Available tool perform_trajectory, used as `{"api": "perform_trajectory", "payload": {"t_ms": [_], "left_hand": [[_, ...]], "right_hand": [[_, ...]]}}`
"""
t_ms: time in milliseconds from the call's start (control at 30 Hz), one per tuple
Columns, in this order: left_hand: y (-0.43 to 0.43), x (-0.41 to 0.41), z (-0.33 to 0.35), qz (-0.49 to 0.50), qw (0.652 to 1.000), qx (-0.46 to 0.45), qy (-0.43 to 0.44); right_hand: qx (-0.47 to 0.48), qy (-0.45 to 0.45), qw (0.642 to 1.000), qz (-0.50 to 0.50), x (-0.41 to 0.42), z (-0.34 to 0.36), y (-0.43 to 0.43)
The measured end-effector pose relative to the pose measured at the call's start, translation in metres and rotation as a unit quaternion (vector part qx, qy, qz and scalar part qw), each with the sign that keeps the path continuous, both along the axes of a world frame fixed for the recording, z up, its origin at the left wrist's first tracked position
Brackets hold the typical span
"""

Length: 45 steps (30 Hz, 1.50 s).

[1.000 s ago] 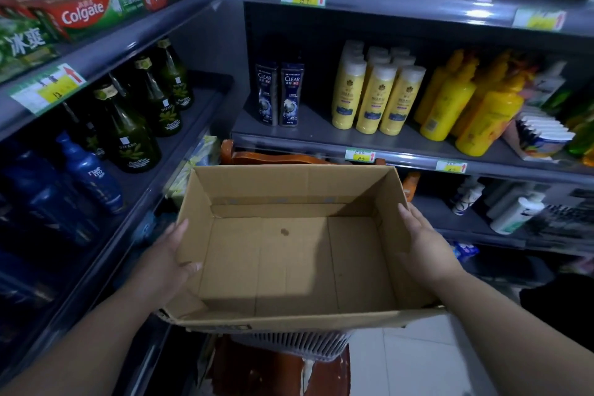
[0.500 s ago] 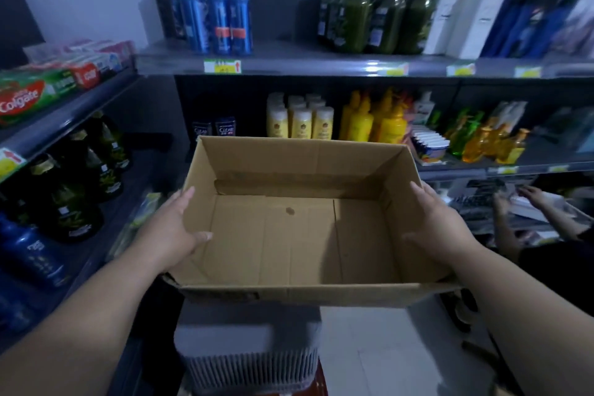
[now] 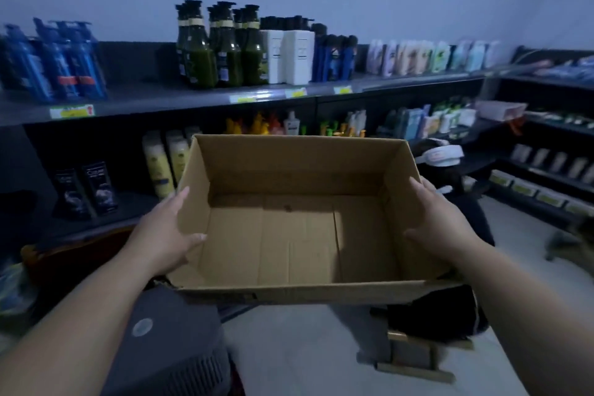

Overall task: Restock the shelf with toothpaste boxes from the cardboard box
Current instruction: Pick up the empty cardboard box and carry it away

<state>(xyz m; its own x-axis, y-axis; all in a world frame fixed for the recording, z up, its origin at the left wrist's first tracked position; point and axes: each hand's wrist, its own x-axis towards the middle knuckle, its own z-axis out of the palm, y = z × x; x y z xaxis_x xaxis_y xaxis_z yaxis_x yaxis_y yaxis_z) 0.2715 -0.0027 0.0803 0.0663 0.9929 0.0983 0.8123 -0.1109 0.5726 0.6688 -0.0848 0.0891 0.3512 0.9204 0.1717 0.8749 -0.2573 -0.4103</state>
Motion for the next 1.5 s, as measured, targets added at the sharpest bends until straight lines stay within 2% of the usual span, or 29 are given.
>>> {"api": "perform_trajectory", "payload": {"t_ms": [333, 533, 700, 933, 1233, 1500], "left_hand": [[-0.092, 0.217, -0.007, -0.166, 0.986, -0.001, 0.028], [-0.138, 0.342, -0.009, -0.290, 0.956, 0.004, 0.030], [-0.159, 0.432, -0.009, -0.374, 0.927, 0.001, 0.034], [-0.160, 0.543, -0.019, -0.471, 0.882, -0.011, 0.020], [-0.132, 0.666, -0.006, -0.566, 0.824, -0.001, 0.033], [-0.130, 0.756, -0.013, -0.609, 0.792, -0.009, 0.029]], "right_hand": [[-0.006, 0.003, 0.983, -0.183, 0.153, -0.008, -0.225], [-0.001, -0.002, 0.955, -0.295, 0.219, -0.013, -0.346], [-0.008, -0.004, 0.923, -0.384, 0.251, -0.013, -0.411], [-0.022, 0.010, 0.875, -0.484, 0.291, -0.022, -0.448], [-0.015, 0.014, 0.826, -0.563, 0.345, -0.019, -0.437], [-0.031, 0.006, 0.786, -0.618, 0.384, -0.026, -0.435]]}}
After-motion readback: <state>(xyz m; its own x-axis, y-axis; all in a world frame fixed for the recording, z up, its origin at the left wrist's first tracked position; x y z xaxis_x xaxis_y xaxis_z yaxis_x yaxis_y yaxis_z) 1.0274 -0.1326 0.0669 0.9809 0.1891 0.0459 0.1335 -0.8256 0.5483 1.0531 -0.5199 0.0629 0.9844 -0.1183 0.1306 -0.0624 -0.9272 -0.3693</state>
